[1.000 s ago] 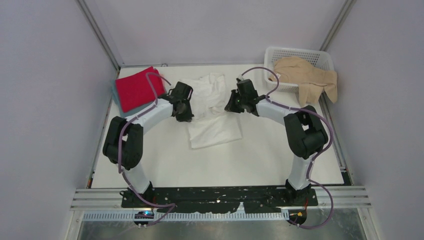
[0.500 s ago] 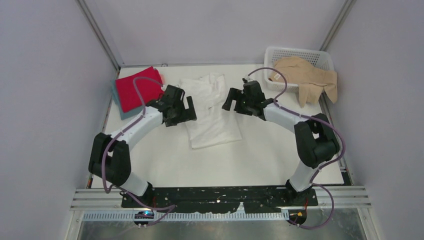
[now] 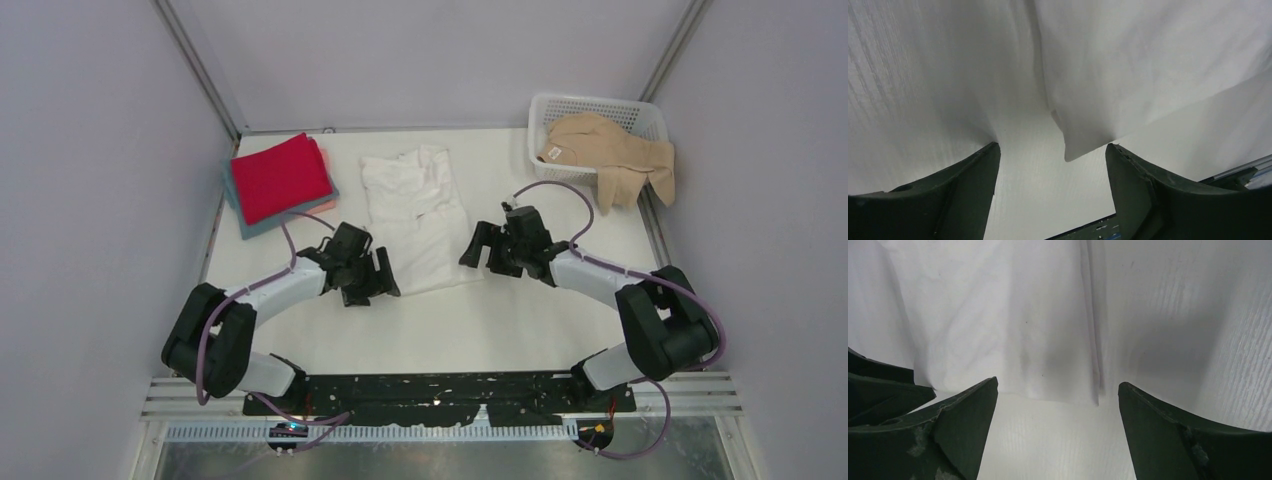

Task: Fold and stack the t-shirts
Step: Grab one side of the 2/3 rectangular tshirt with both arms

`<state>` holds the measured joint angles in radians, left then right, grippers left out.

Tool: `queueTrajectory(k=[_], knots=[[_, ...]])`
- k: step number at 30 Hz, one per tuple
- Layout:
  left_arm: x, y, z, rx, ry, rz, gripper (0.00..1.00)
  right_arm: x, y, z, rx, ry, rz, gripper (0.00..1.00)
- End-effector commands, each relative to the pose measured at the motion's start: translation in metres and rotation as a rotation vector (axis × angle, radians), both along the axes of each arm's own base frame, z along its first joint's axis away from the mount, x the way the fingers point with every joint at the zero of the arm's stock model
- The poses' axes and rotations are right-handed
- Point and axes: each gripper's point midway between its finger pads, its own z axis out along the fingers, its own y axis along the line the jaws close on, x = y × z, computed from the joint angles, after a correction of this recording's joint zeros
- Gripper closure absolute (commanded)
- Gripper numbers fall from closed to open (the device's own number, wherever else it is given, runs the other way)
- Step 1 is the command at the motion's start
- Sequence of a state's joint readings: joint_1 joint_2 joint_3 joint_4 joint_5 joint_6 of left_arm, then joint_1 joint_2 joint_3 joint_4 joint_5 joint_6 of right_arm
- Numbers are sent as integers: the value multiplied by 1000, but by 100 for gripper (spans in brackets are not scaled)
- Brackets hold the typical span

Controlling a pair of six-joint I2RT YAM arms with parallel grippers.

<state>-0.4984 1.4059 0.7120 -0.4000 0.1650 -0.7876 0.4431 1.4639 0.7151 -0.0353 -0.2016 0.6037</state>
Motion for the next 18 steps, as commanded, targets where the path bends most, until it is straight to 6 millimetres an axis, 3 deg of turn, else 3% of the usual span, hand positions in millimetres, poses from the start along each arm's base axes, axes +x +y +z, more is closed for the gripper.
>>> queueTrajectory(k=[1, 7, 11, 18], knots=[[17, -11, 8, -65, -73, 50, 29, 5, 10, 28, 91, -81, 3, 5], [22, -14, 4, -73, -70, 65, 34, -3, 7, 20, 86, -57, 8, 5], [28, 0, -3, -28, -67, 107, 37, -6, 4, 13, 68, -45, 2, 5], [22, -7, -16, -84, -12, 97, 57, -10, -1, 2, 45, -22, -8, 5]])
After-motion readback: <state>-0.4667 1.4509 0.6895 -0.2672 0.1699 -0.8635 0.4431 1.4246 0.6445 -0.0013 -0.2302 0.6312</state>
